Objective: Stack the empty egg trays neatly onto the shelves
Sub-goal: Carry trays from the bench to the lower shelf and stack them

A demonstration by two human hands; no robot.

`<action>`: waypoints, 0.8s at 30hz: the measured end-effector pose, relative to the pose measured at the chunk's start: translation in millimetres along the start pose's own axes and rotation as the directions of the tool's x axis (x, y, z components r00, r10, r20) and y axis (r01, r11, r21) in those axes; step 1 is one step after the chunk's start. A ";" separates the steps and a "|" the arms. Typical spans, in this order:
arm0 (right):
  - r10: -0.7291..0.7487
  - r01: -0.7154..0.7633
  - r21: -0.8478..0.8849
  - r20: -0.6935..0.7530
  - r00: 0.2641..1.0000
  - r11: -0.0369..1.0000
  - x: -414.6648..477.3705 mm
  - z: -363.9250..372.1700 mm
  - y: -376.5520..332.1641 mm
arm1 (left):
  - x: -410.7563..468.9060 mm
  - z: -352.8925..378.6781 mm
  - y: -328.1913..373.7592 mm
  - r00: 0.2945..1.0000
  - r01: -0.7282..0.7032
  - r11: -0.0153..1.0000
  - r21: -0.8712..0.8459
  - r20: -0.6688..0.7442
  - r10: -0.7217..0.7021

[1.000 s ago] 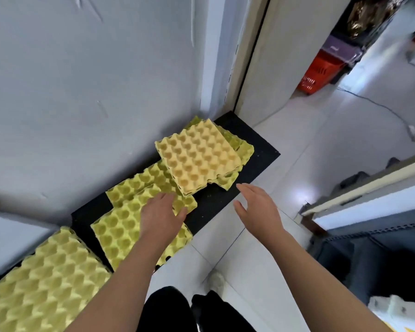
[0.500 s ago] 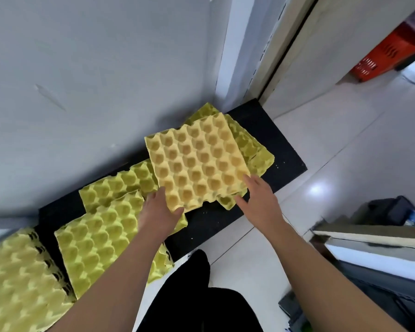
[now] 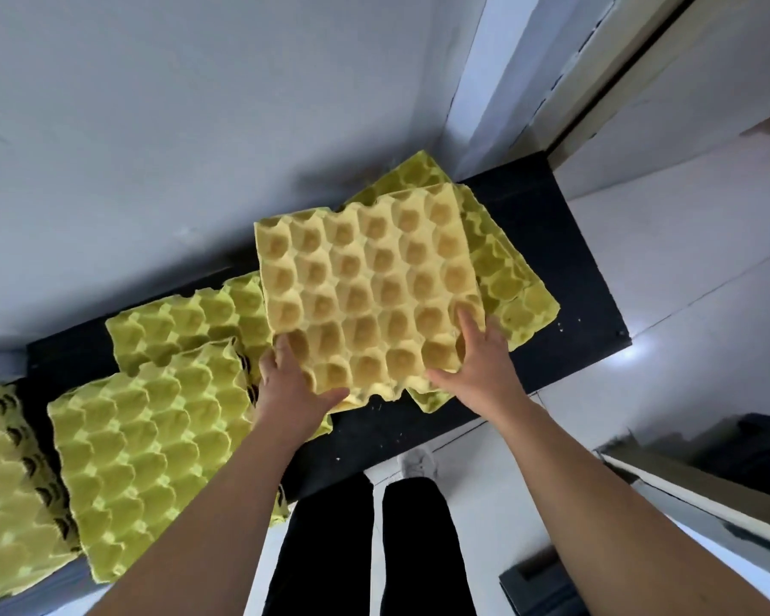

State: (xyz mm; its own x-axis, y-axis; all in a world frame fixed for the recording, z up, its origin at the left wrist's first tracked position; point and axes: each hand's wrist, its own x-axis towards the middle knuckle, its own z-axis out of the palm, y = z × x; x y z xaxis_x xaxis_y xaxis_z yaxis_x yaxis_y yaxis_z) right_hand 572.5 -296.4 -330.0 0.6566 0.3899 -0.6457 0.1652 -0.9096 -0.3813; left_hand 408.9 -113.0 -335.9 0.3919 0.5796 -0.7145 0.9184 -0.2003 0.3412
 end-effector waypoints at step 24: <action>-0.330 0.333 0.053 -0.060 0.942 0.942 -120.5 -83.9 -63.3 | -165.9 -77.7 7.0 0.898 -0.159 0.963 -0.219 -0.438 0.049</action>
State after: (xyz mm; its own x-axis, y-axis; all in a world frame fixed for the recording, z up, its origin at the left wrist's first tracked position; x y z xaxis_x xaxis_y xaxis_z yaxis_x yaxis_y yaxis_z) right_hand 544.7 -297.9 -172.5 0.6086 0.6584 -0.4429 0.3346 -0.7190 -0.6091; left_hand 346.0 -149.3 -167.5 0.3726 0.8563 -0.3576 0.8097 -0.1117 0.5761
